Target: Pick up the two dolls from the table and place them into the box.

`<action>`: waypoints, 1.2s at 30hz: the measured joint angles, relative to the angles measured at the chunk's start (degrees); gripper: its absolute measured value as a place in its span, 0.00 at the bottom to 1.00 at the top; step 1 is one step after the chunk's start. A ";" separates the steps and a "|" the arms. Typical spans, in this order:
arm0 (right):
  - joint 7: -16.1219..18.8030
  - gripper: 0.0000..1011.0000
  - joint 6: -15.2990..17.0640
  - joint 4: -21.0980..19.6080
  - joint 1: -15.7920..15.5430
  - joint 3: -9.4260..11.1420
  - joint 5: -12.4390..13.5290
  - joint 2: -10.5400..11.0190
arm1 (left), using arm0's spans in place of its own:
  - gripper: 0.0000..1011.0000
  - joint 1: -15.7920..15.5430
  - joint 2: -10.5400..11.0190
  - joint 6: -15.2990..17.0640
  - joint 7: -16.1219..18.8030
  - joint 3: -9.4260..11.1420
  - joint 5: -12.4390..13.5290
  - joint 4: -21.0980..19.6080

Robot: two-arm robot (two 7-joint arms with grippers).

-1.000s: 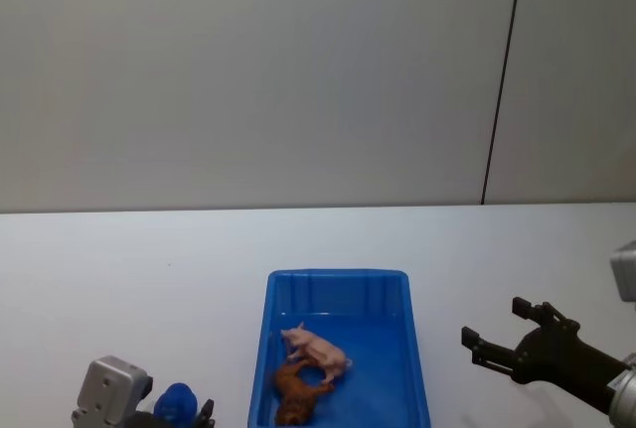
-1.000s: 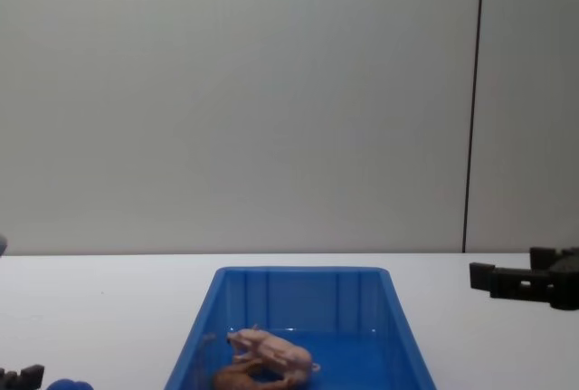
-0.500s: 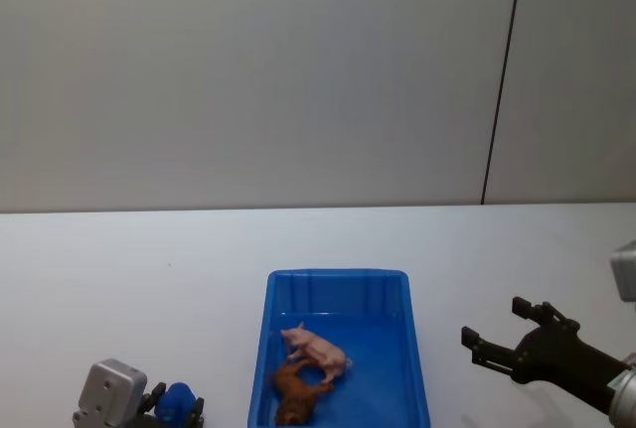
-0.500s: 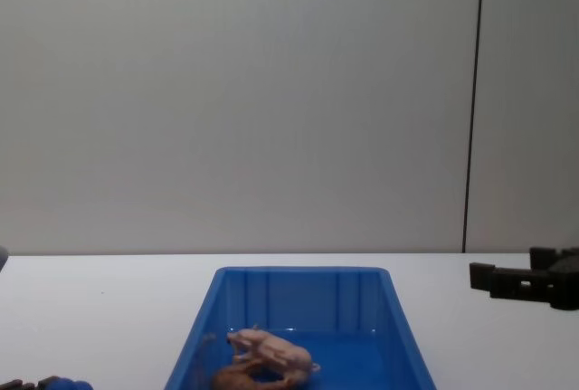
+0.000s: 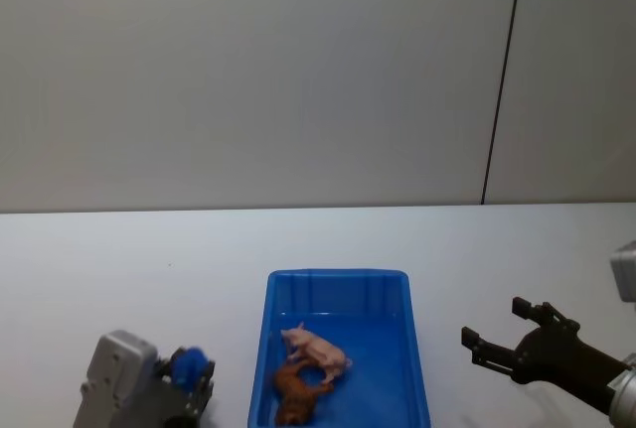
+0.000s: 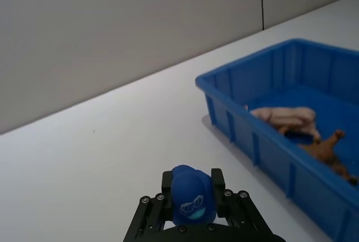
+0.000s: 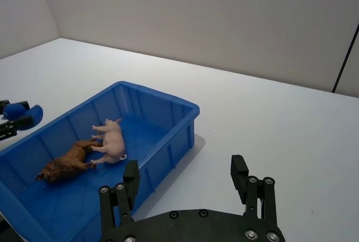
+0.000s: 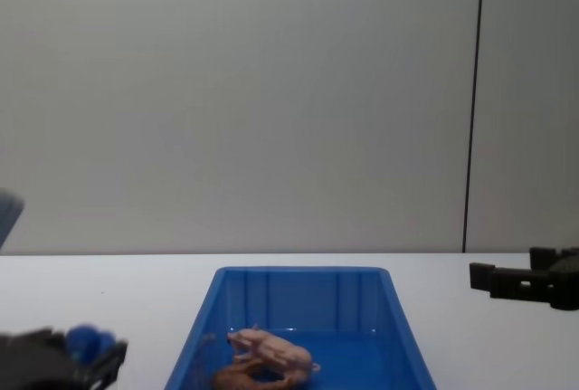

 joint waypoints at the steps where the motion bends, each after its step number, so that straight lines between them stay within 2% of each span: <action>1: 0.00 0.99 0.00 0.00 0.00 0.00 0.00 0.00 | 0.39 -0.14 -0.07 -0.12 -0.22 -0.02 0.23 -0.11; 12: 0.00 0.99 0.00 0.00 0.00 0.00 0.00 0.00 | 0.32 -4.22 -2.67 -1.65 -5.03 0.25 3.75 -1.92; 19: 0.00 0.99 0.00 0.00 0.00 0.00 0.00 0.00 | 0.28 -7.51 -5.42 -2.58 -9.77 1.21 5.87 -1.91; 22: 0.00 0.99 0.00 0.00 0.00 0.00 0.00 0.00 | 0.34 -8.36 -6.19 -2.85 -11.28 1.54 6.28 -1.66; 25: 0.00 0.99 0.00 0.00 0.00 0.00 0.00 0.00 | 0.46 -9.43 -7.20 -3.31 -13.12 1.95 6.75 -1.24; 27: 0.00 0.99 0.00 0.00 0.00 0.00 0.00 0.00 | 0.50 -10.06 -7.81 -3.67 -14.15 2.24 7.00 -0.95; 28: 0.00 0.99 0.00 0.00 0.00 0.00 0.00 0.00 | 0.56 -10.43 -8.17 -3.95 -14.75 2.38 7.07 -0.78; 31: 0.00 0.99 0.00 0.00 0.00 0.00 0.00 0.00 | 0.63 -11.07 -8.83 -4.58 -15.75 2.64 7.13 -0.42; 36: 0.00 0.99 0.00 0.00 0.00 0.00 0.00 0.00 | 0.80 -11.67 -9.34 -5.81 -16.49 2.73 7.15 -0.11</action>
